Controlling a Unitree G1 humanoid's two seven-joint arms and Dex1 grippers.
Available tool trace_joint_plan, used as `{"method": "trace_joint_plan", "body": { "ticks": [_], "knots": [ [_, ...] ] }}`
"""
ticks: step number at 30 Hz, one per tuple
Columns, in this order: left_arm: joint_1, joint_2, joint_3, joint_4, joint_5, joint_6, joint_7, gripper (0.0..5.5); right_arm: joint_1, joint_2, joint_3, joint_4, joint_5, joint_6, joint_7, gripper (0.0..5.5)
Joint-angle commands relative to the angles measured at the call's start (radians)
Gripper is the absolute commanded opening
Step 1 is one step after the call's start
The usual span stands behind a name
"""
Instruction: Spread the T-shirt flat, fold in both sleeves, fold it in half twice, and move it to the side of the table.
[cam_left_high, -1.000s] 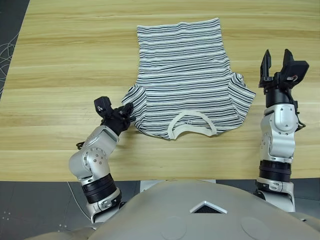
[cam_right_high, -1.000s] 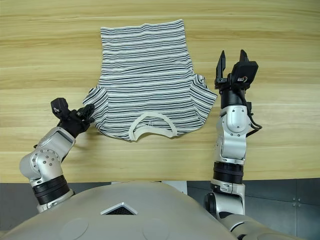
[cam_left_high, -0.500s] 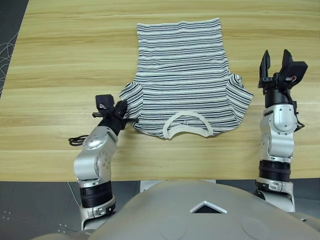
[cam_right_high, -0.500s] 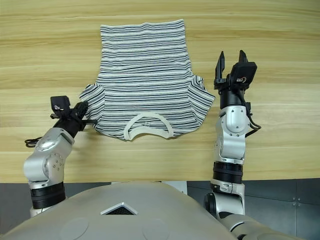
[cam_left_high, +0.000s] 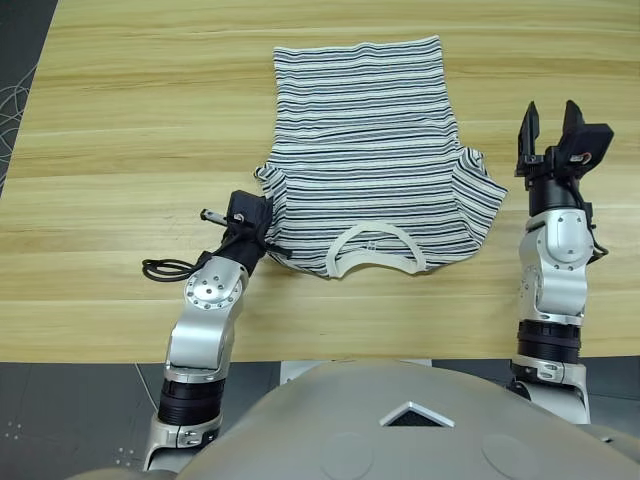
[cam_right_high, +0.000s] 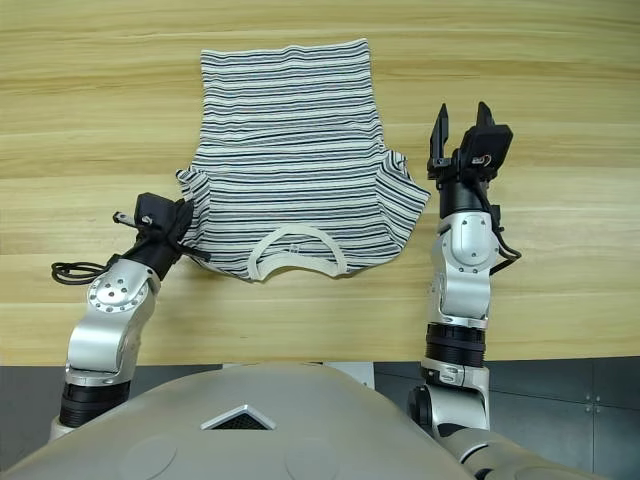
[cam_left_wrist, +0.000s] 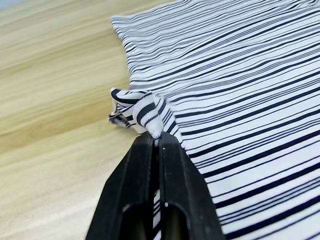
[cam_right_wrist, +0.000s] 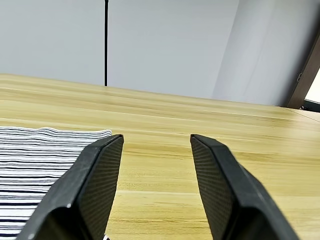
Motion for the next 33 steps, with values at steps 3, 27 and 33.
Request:
{"method": "trace_joint_plan", "body": {
  "ticks": [3, 27, 33],
  "knots": [
    [-0.027, -0.004, -0.098, 0.001, 0.057, -0.014, -0.014, 0.13, -0.014, 0.001, 0.007, 0.012, -0.01, -0.009, -0.006, 2.48],
    [-0.089, 0.017, -0.241, 0.114, 0.191, -0.059, -0.074, 0.13, -0.018, 0.007, 0.03, 0.013, -0.014, -0.012, -0.019, 2.48],
    [-0.079, 0.021, -0.246, 0.11, 0.186, -0.047, -0.094, 0.7, -0.018, 0.007, 0.033, 0.012, -0.013, -0.013, -0.022, 2.48]
  ]
}}
